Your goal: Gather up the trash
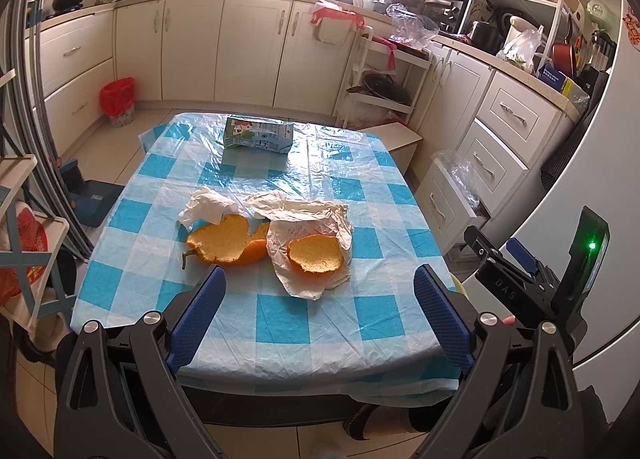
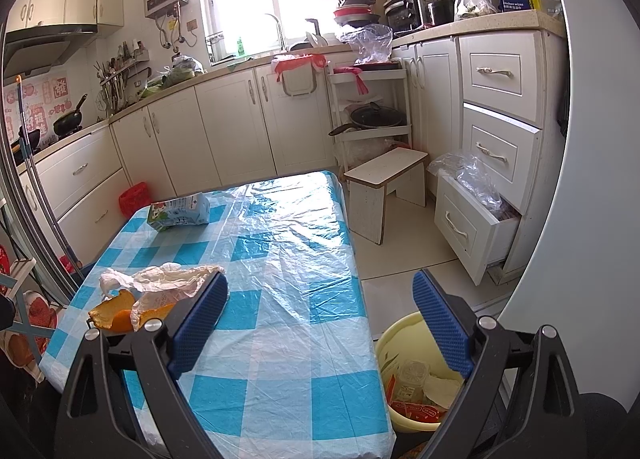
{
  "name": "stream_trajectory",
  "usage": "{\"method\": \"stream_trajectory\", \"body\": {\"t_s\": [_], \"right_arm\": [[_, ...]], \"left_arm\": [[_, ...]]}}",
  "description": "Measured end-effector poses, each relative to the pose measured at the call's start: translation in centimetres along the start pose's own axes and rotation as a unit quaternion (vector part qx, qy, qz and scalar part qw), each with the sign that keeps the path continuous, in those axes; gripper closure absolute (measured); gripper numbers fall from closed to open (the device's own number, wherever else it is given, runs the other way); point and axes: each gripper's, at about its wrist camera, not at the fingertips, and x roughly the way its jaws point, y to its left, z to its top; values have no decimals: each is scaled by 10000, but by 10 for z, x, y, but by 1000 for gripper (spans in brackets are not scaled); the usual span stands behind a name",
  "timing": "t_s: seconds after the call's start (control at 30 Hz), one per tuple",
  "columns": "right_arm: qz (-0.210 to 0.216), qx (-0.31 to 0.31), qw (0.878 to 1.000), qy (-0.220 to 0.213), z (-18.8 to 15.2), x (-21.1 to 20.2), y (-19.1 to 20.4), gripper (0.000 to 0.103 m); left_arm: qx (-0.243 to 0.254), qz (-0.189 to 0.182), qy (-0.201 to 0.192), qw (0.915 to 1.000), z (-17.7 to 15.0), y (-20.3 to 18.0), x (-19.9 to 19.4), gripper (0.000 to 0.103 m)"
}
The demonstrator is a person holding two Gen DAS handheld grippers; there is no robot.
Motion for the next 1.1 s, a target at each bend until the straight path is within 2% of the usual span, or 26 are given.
{"method": "stream_trajectory", "body": {"t_s": [1.1], "right_arm": [[7,0,10000,-1,0,0,0,13]], "left_arm": [[8,5,44,10000,-2,0,3,12]]}}
